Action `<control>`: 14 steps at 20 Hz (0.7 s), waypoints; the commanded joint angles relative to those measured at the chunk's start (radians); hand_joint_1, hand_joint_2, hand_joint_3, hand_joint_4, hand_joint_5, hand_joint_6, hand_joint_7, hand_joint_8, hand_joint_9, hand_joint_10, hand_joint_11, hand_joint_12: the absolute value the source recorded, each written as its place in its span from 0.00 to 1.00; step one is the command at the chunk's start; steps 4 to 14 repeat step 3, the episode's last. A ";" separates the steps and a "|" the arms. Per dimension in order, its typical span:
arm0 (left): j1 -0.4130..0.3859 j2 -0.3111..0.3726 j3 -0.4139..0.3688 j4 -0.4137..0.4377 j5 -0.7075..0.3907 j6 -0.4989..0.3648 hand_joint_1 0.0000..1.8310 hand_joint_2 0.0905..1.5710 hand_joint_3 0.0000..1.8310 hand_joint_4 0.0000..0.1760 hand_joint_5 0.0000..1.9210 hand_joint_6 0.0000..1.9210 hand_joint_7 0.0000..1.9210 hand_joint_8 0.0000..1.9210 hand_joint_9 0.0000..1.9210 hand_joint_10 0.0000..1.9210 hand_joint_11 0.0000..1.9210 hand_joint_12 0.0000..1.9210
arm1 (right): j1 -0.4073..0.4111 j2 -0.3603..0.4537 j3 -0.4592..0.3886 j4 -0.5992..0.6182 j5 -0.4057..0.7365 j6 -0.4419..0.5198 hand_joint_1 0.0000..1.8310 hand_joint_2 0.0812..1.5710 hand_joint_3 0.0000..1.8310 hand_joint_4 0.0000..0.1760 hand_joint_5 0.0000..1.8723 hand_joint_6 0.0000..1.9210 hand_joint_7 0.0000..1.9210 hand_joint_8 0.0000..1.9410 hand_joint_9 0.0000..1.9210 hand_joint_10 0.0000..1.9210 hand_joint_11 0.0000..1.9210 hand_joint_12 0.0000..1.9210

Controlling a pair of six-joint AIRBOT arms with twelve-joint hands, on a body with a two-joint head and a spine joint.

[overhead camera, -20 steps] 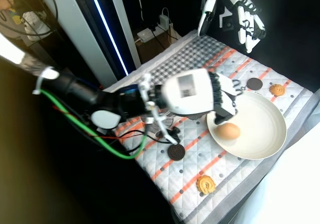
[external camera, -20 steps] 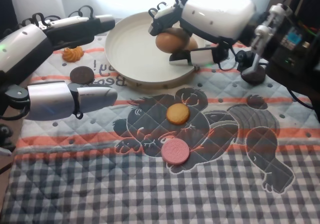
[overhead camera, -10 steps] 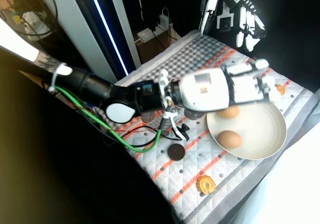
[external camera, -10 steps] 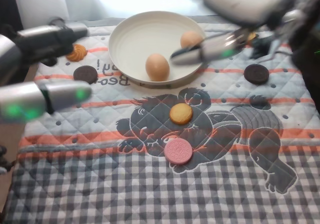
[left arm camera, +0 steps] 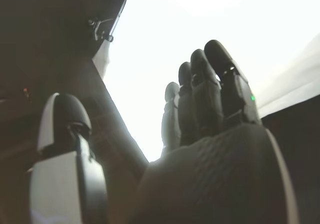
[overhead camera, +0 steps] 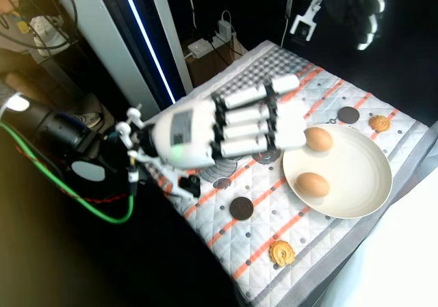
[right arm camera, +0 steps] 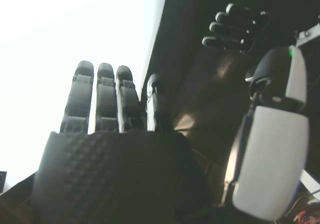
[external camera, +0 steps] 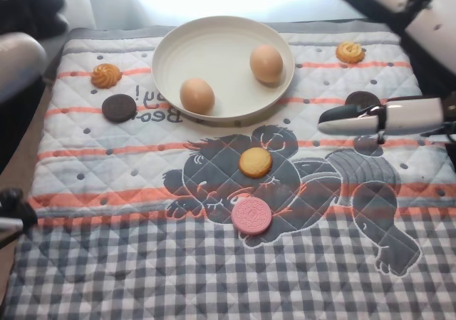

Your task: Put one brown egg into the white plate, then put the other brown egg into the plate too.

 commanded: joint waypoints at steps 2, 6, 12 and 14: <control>-0.008 -0.005 0.003 0.015 -0.199 -0.027 0.33 0.58 0.00 0.58 0.00 0.00 0.06 0.00 0.08 0.00 0.00 0.37 | -0.018 0.029 -0.022 0.073 0.223 0.004 0.33 0.50 0.01 1.00 0.00 0.00 0.05 0.00 0.05 0.00 0.00 0.00; -0.008 -0.007 0.004 0.022 -0.226 -0.047 0.33 0.59 0.00 0.52 0.00 0.00 0.02 0.00 0.03 0.00 0.00 0.24 | -0.050 0.049 -0.047 0.101 0.285 0.004 0.32 0.53 0.01 0.81 0.00 0.00 0.05 0.00 0.04 0.00 0.01 0.00; -0.008 -0.007 0.004 0.022 -0.226 -0.047 0.33 0.59 0.00 0.52 0.00 0.00 0.02 0.00 0.03 0.00 0.00 0.24 | -0.050 0.049 -0.047 0.101 0.285 0.004 0.32 0.53 0.01 0.81 0.00 0.00 0.05 0.00 0.04 0.00 0.01 0.00; -0.008 -0.007 0.004 0.022 -0.226 -0.047 0.33 0.59 0.00 0.52 0.00 0.00 0.02 0.00 0.03 0.00 0.00 0.24 | -0.050 0.049 -0.047 0.101 0.285 0.004 0.32 0.53 0.01 0.81 0.00 0.00 0.05 0.00 0.04 0.00 0.01 0.00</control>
